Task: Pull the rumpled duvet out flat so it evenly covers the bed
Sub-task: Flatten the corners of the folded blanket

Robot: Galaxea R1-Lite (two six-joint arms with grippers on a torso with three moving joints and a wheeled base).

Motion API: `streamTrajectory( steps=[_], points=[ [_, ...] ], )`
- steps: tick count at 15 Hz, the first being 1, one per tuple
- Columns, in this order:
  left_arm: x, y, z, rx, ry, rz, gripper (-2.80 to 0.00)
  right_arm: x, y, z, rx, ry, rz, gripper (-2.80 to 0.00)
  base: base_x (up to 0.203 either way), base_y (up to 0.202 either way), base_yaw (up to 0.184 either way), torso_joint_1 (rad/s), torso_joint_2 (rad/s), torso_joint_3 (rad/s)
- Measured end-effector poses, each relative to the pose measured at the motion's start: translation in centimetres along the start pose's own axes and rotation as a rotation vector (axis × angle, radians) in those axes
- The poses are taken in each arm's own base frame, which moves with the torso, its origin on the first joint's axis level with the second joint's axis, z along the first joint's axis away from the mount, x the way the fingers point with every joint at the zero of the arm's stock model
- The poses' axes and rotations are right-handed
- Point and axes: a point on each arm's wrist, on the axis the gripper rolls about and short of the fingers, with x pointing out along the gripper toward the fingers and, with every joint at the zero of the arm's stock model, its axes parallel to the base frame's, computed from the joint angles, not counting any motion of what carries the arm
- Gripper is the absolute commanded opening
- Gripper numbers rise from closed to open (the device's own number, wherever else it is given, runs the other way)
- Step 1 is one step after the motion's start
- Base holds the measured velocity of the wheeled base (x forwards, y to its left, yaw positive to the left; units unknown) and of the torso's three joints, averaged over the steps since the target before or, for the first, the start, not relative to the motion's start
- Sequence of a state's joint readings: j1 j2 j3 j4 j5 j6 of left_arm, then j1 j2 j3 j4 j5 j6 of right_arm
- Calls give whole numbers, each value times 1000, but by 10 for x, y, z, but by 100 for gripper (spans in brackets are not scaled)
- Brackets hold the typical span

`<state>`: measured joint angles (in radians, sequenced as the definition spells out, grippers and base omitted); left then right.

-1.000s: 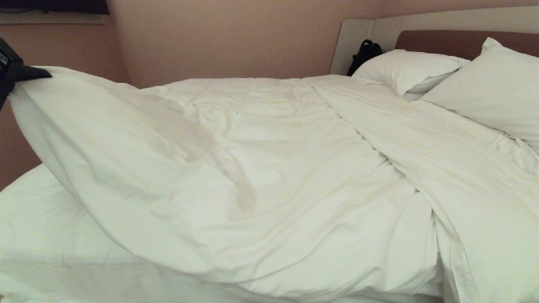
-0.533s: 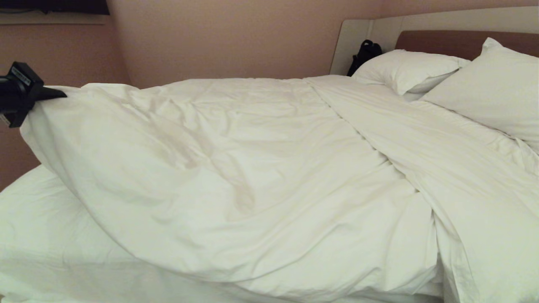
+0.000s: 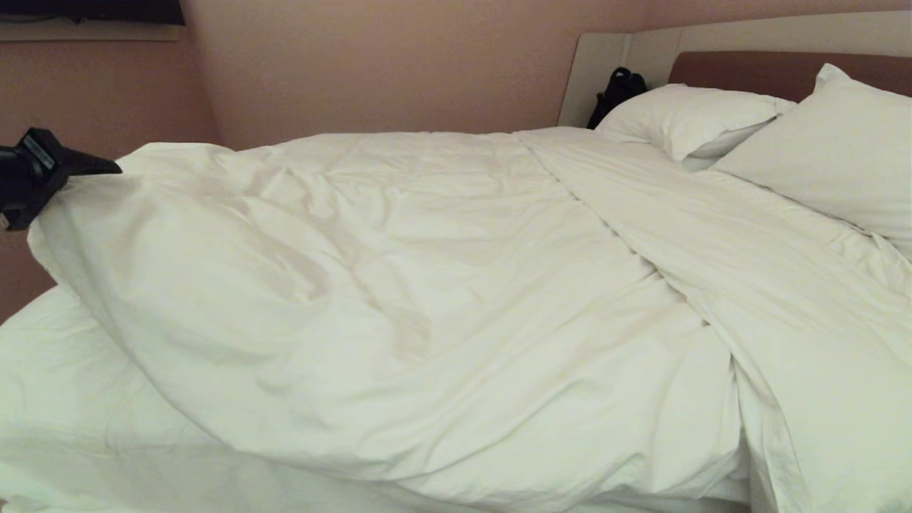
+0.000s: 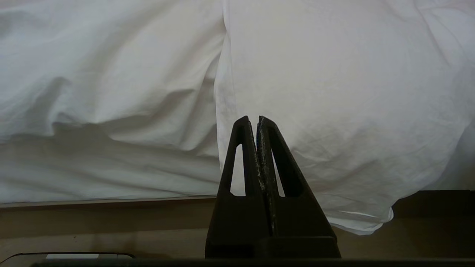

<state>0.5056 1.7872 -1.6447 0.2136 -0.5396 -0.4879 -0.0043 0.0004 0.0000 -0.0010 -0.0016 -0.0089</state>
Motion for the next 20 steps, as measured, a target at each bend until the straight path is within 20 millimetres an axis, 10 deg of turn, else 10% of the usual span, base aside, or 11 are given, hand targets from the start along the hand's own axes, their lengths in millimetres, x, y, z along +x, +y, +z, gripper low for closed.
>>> streamTrajectory(
  steps=[13, 14, 20],
  points=[
    [-71, 22, 20, 168, 7, 214, 0, 0, 0, 0, 0, 0, 0, -280, 0, 0, 0, 0, 0, 0],
    [-69, 26, 22, 165, 3, 238, -280, 0, 0, 0, 0, 0, -1, -280, 0, 0, 0, 0, 0, 0],
    [-23, 78, 44, 102, -58, 405, -280, 0, 0, 0, 0, 0, 0, -280, 0, 0, 0, 0, 0, 0]
  ],
)
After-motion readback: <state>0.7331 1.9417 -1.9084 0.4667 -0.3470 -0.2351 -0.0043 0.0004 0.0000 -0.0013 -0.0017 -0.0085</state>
